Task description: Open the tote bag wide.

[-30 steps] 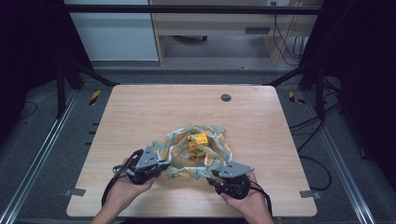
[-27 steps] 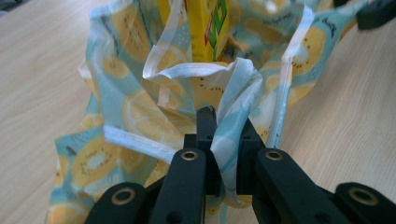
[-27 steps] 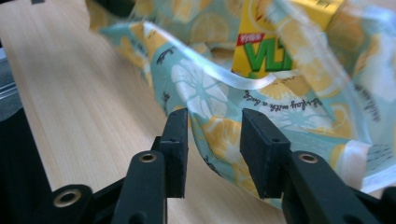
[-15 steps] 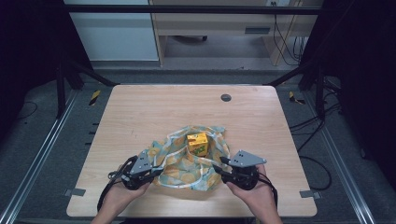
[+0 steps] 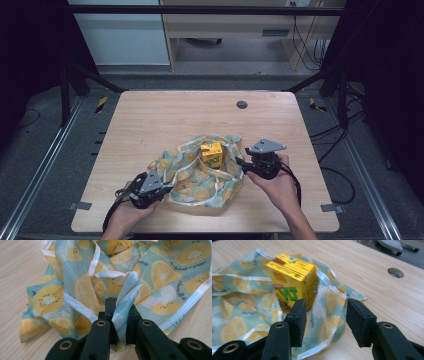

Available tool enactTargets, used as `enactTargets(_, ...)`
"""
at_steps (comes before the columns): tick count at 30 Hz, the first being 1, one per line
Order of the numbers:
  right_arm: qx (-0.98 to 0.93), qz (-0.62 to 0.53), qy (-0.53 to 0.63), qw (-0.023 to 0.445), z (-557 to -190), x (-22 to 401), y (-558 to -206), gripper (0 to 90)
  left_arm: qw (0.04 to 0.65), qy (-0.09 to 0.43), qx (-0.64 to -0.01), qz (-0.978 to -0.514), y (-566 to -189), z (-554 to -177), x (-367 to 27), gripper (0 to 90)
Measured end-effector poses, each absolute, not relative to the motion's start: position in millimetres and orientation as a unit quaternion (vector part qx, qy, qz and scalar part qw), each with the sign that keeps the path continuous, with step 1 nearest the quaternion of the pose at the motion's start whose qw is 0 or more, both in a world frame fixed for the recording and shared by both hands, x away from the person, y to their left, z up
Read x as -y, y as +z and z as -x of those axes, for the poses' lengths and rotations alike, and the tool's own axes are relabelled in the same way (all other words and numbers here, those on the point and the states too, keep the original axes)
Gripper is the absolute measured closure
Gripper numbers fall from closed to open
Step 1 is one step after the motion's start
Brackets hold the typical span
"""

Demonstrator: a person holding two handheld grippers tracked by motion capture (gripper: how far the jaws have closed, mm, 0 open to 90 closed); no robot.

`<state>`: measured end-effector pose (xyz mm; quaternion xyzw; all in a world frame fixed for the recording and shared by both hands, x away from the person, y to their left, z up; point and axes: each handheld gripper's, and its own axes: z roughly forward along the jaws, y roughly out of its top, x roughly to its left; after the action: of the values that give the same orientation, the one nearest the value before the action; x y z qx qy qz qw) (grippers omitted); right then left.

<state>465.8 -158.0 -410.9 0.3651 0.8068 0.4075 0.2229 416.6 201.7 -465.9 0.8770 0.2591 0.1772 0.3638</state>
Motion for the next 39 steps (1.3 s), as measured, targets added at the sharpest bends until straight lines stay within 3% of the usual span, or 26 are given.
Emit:
enactTargets(9,-0.82,-0.371,0.393,0.188,-494.7,141.4,-426.6,45.3,0.364,0.179,-0.264,-0.875,-468.7,-420.0,-204.2,84.7)
enactTargets(13,-0.826,-0.379,0.375,0.187,-503.3,134.3,-433.4,49.5,0.367,0.18,-0.268,-0.872,-469.2,-421.9,-205.0,84.8)
enactTargets(16,-0.821,-0.383,0.379,0.188,-511.4,135.3,-435.6,62.6,0.372,0.184,-0.268,-0.87,-468.9,-424.1,-205.5,84.9)
enactTargets(19,-0.819,-0.385,0.376,0.199,-519.0,138.3,-437.9,83.8,0.379,0.183,-0.273,-0.865,-467.8,-426.7,-205.7,85.0)
enactTargets(21,-0.809,-0.398,0.377,0.213,-524.3,142.8,-437.9,89.0,0.378,0.187,-0.274,-0.864,-467.8,-429.4,-205.5,85.1)
enactTargets(39,-0.807,-0.439,0.343,0.195,-555.4,158.5,-472.7,90.0,0.357,0.194,-0.289,-0.867,-482.5,-447.3,-197.7,85.3)
